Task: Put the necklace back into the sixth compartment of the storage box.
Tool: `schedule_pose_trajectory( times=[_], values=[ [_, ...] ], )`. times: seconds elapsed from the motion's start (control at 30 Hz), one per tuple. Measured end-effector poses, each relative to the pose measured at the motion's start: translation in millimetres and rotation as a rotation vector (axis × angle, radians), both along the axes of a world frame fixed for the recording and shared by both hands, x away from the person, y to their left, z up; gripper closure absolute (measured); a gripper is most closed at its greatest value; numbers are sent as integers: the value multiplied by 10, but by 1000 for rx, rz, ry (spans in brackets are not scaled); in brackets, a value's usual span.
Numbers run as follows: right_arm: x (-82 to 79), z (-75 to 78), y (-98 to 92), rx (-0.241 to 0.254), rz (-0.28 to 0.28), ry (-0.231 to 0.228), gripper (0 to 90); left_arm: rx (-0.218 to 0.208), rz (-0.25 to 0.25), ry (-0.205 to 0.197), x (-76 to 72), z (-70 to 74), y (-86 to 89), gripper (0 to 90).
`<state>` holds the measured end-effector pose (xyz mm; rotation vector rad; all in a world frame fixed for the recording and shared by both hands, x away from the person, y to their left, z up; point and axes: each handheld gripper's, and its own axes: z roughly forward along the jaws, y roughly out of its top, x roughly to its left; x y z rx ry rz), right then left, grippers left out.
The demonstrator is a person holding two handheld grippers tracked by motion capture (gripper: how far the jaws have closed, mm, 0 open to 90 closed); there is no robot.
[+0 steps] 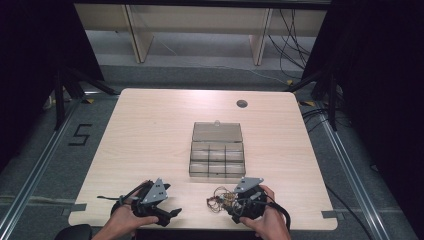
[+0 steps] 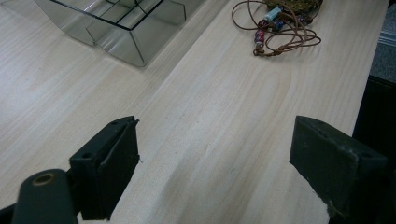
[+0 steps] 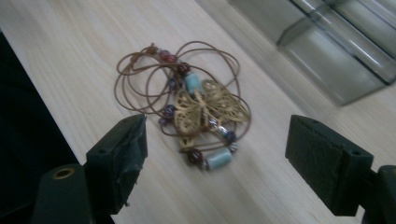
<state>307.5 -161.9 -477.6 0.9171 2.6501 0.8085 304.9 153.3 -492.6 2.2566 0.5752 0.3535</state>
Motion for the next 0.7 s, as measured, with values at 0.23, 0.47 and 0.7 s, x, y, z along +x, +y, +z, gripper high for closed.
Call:
schedule_pose_trajectory(
  times=[0.23, 0.47, 0.7],
  values=[
    [42, -27, 151, -46, 96, 10, 297, -1, 0, 2, -1, -4, 0, 151],
    [91, -69, 209, -69, 87, 24, 322, -8, 1, 3, -5, -10, -5, 151],
    [144, -116, 246, -90, 110, 39, 390, -1, 1, 2, -1, -3, 3, 151]
  ],
)
